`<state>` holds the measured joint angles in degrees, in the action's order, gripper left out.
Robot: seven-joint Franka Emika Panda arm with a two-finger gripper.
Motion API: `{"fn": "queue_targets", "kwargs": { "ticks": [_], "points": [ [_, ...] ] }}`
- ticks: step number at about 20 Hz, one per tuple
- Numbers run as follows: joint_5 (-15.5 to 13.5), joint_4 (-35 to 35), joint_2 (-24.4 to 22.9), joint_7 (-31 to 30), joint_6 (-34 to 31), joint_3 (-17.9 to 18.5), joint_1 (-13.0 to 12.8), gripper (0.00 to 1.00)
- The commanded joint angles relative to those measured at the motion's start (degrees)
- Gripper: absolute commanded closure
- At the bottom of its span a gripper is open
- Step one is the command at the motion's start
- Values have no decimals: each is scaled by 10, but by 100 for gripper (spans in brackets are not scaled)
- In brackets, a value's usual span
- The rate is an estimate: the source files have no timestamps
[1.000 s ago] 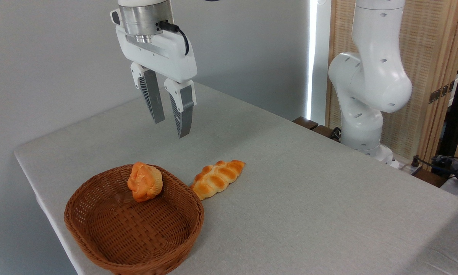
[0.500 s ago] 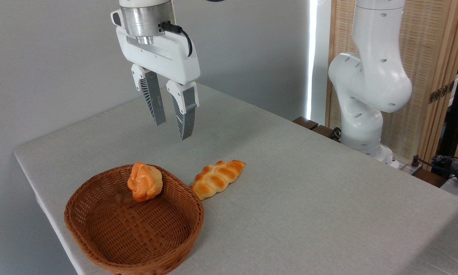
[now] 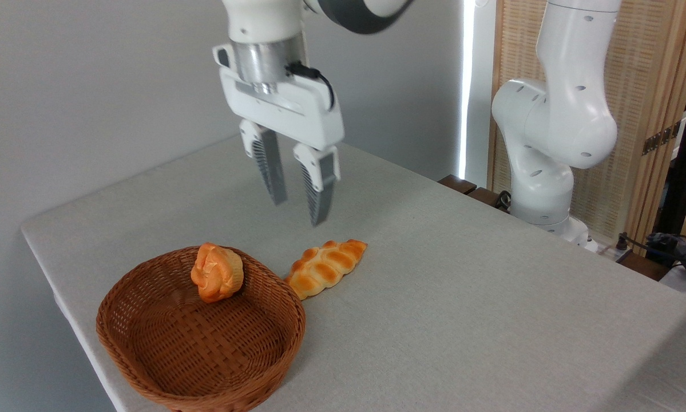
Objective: Put bread into the basket
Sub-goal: 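Move the gripper over the golden bread roll and lower it, then close the gripper on the middle of the golden bread roll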
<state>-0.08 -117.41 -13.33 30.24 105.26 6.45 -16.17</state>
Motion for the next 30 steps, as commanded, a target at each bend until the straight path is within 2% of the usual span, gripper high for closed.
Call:
{"fn": "queue_targets", "kwargs": {
  "ticks": [1, 4, 7, 12, 14, 15, 21, 30],
  "points": [
    [10, -84, -43, 6, 51, 8, -4, 0],
    [42, -131, -44, 5, 92, 8, -4, 0],
    [42, -151, -39, 5, 126, 8, -4, 0],
    [30, -155, -30, 3, 154, 8, -18, 0],
    [-1, -155, -30, 3, 154, 8, -20, 0],
    [-6, -155, -29, 3, 154, 8, -28, 0],
    [-4, -155, -2, 4, 156, 6, -37, 0],
    [10, -155, 36, 5, 169, 3, -37, 0]
  ]
}}
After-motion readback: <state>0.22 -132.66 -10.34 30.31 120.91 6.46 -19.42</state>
